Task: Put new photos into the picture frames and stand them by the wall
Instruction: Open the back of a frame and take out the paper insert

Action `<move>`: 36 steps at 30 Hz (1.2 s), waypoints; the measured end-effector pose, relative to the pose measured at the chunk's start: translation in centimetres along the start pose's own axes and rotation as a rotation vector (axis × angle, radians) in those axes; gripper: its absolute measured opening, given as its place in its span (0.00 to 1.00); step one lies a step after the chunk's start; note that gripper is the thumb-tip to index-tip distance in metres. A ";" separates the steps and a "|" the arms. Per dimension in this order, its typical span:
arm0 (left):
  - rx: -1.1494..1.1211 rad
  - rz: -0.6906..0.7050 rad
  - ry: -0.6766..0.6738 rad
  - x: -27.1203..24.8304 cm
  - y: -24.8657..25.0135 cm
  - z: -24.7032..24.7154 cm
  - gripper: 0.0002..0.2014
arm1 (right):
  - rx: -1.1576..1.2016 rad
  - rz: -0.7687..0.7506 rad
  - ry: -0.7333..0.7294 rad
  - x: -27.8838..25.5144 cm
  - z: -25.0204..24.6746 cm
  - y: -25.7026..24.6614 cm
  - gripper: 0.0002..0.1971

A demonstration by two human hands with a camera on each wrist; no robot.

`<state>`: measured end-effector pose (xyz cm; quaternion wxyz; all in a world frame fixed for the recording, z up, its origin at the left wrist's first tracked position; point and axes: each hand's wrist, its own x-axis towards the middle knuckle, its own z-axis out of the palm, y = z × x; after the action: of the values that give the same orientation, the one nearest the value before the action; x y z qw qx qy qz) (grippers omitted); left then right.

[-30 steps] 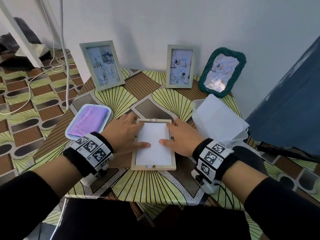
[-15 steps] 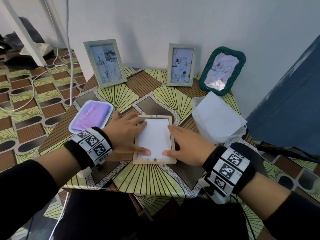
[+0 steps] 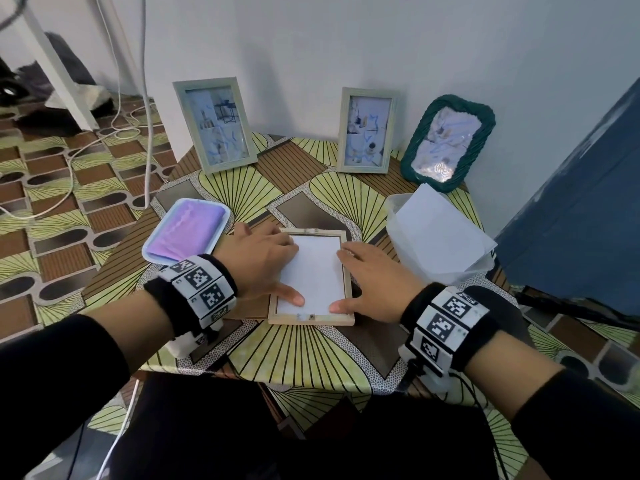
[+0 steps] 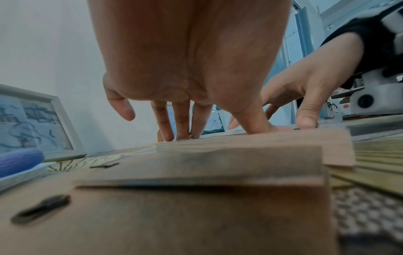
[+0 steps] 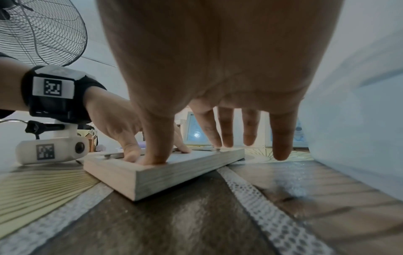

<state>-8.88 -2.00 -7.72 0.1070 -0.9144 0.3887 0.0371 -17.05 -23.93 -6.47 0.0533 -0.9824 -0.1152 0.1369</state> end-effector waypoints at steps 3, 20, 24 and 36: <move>-0.019 -0.005 0.019 0.1 -0.2 0.1 0.50 | -0.012 -0.020 -0.066 0.9 -0.4 0.2 0.53; -0.064 -0.023 0.017 -0.4 -0.8 0.7 0.62 | -0.045 -0.020 -0.152 3.0 -0.9 1.2 0.64; -0.081 -0.016 0.043 -0.3 -0.8 0.4 0.61 | -0.007 0.006 -0.111 3.1 -1.1 0.9 0.67; -0.220 -0.090 0.018 -0.5 -0.5 -0.1 0.65 | 0.171 0.012 -0.015 2.1 -0.3 1.1 0.61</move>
<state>-8.83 -1.34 -7.49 0.0042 -0.9374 0.3417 0.0666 -14.73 -24.47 -6.82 0.1354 -0.9739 -0.0974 0.1541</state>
